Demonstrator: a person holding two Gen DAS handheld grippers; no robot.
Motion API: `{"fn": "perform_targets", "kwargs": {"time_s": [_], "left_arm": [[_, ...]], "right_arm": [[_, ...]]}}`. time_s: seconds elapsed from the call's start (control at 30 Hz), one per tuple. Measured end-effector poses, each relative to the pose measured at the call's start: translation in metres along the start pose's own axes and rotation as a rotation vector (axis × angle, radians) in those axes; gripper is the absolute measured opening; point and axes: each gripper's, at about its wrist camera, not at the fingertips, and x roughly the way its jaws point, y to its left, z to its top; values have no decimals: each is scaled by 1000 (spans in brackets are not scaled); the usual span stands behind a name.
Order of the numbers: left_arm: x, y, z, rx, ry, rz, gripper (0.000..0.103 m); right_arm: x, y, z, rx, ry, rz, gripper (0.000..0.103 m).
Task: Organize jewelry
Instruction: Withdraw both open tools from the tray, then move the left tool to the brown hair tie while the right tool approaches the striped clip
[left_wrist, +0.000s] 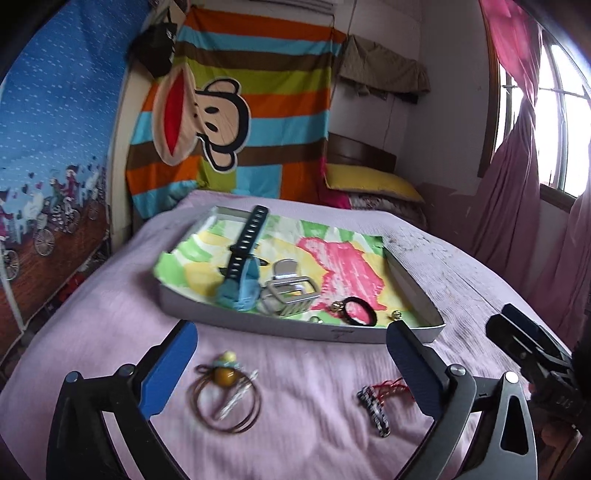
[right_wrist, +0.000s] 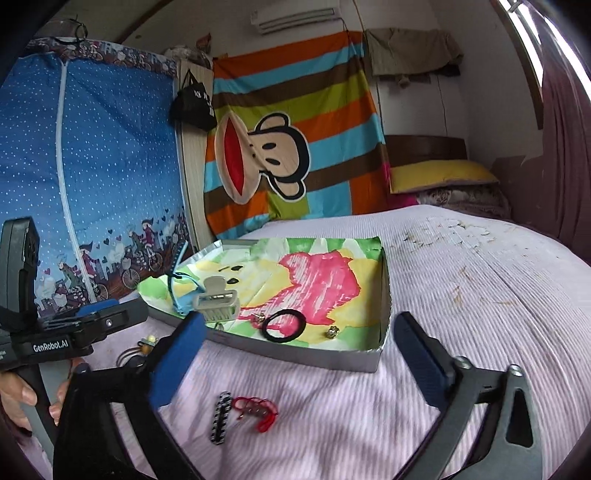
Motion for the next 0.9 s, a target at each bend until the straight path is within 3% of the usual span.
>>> {"fn": "perform_targets", "kwargs": {"time_s": [0.47, 0.9], "left_arm": [[-61, 8, -32, 86, -97, 61, 103], [-67, 27, -56, 102, -22, 79, 103]], "right_arm": [[-56, 30, -29, -24, -96, 2, 102], [-75, 50, -49, -106, -95, -9, 102]]}}
